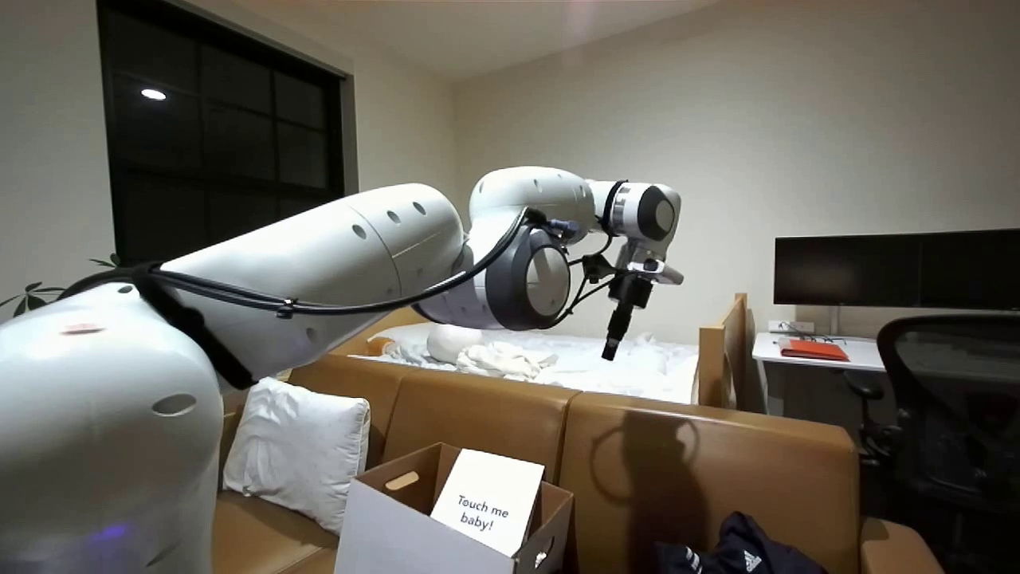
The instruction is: Remove the clothes from the box, put them on the couch, and then put the umbrella on the couch in the box
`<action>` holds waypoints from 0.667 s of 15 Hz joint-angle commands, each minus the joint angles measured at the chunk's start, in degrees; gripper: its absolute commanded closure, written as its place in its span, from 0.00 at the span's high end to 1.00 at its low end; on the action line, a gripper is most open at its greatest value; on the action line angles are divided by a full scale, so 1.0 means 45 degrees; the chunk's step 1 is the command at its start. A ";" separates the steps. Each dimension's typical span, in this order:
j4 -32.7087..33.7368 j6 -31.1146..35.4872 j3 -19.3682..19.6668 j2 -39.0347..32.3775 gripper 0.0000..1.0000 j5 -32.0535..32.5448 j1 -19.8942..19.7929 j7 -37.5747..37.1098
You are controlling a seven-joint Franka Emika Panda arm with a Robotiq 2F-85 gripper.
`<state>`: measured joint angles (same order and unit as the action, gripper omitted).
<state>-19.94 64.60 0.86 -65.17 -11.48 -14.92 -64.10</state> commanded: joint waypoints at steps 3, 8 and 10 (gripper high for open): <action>-0.0141 0.1013 0.0034 0.0322 1.00 0.0658 -0.0790 0.4626; -0.0185 0.2455 -0.0272 0.0207 1.00 0.0162 -0.2168 0.8477; -0.0230 0.2772 -0.0488 0.0149 1.00 -0.0052 -0.2685 0.9919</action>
<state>-20.10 74.81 0.65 -64.59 -9.84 -23.88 -28.10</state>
